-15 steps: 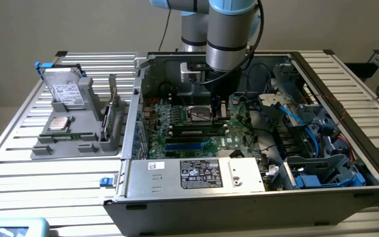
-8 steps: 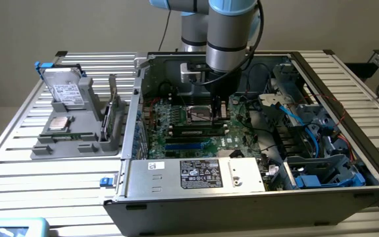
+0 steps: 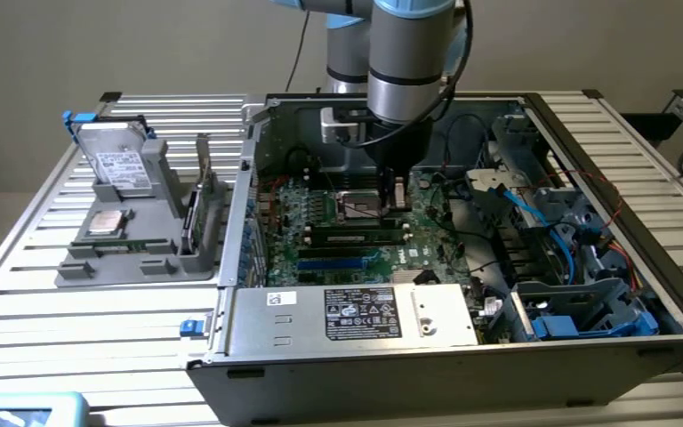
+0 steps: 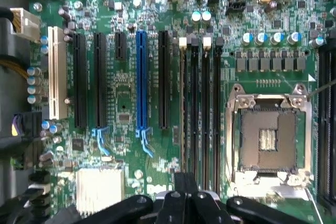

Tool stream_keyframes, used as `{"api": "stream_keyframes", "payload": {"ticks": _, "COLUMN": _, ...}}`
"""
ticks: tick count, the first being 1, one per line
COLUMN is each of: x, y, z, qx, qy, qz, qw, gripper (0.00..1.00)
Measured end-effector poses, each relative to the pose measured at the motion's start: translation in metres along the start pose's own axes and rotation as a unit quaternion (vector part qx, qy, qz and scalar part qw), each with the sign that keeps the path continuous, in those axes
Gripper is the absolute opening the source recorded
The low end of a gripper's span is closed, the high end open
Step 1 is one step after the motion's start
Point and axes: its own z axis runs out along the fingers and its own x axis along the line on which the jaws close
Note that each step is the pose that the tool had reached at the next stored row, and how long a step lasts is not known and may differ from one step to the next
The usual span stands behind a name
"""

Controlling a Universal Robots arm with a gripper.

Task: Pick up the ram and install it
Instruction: 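Press down the ram until it locks into place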

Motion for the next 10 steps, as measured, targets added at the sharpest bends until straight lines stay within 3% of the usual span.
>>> {"api": "stream_keyframes", "payload": {"ticks": 2, "x": 0.001, "y": 0.0062, "z": -0.0042, "qx": 0.0, "qy": -0.0006, "qz": 0.0, "qw": 1.0, "gripper": 0.11}}
{"api": "stream_keyframes", "payload": {"ticks": 10, "x": 0.002, "y": 0.0372, "z": -0.0053, "qx": -0.0001, "qy": -0.003, "qz": 0.0, "qw": 1.0, "gripper": 0.11}}
